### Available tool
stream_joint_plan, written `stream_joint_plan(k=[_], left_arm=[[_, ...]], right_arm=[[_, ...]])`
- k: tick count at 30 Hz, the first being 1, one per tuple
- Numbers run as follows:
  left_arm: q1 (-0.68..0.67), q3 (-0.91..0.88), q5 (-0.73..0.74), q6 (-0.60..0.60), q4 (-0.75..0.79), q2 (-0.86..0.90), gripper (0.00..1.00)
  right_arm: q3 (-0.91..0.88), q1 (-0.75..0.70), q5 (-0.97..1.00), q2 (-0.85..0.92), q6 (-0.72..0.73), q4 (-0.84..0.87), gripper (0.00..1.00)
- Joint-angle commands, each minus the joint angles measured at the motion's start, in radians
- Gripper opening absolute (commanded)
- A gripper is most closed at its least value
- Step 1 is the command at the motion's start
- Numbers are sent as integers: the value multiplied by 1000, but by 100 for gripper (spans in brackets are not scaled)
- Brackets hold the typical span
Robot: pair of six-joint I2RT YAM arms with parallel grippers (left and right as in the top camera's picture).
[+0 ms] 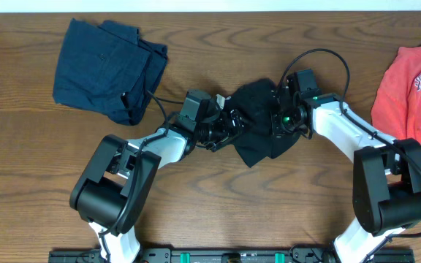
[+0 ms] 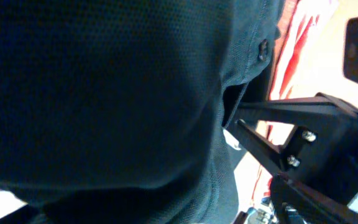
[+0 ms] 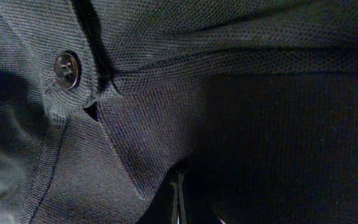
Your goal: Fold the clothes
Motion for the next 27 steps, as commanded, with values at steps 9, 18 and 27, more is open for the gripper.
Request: stream_joint_plan(k=[9,18,27], left_arm=[[-28,-17,-90,-19,-23,62,91],[14,-18,-60,-19,-338,51,91],[19,-18,-249,-6,-343,51,92]], right_arm=[[-17,-8,36,39,-23,-16,1],[-17,-8,36,39,-33,-23,1],[-17,-8,36,39,-33,-23,2]])
